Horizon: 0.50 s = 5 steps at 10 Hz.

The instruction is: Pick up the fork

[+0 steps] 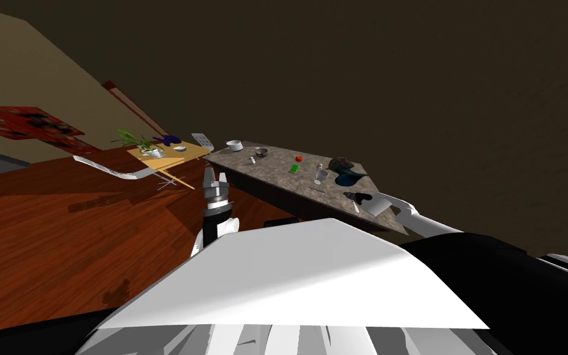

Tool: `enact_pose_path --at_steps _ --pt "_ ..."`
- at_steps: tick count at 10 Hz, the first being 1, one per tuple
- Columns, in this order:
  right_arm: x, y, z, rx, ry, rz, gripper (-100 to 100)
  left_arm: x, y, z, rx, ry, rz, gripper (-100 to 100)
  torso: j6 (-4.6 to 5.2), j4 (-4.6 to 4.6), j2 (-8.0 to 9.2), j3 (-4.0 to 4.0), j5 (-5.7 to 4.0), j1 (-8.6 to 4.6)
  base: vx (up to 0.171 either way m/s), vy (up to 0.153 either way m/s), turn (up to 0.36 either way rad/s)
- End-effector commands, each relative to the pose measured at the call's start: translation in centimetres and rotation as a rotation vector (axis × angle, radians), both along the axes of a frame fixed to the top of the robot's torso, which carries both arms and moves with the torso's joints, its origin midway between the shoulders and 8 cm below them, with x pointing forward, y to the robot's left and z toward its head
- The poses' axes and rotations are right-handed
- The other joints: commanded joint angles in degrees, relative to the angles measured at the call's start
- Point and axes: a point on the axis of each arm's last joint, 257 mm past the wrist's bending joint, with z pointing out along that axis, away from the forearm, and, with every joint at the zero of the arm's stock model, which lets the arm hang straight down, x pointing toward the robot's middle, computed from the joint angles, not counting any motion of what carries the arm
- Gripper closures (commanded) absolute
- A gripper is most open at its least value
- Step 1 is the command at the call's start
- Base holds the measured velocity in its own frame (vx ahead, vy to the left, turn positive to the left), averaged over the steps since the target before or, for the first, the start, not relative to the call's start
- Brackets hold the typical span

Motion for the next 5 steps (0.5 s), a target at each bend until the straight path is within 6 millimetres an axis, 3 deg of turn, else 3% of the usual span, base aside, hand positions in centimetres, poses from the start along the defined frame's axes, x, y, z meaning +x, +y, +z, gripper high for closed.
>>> enact_pose_path --at_steps 1,5 --pt "-0.8 -1.3 -0.4 0.001 0.0 -0.033 -100 0.0 0.0 0.0 0.0 0.0 0.0 0 0.0 0.0 0.0 0.0 0.0 0.0 -0.078 0.017 0.267" --pt "-3.1 -4.8 -1.0 0.0 -0.001 -0.115 -100 0.0 0.0 0.0 0.0 0.0 0.0 0 0.02 0.0 -0.02 -0.01 0.0 0.0 -0.063 0.013 0.182"
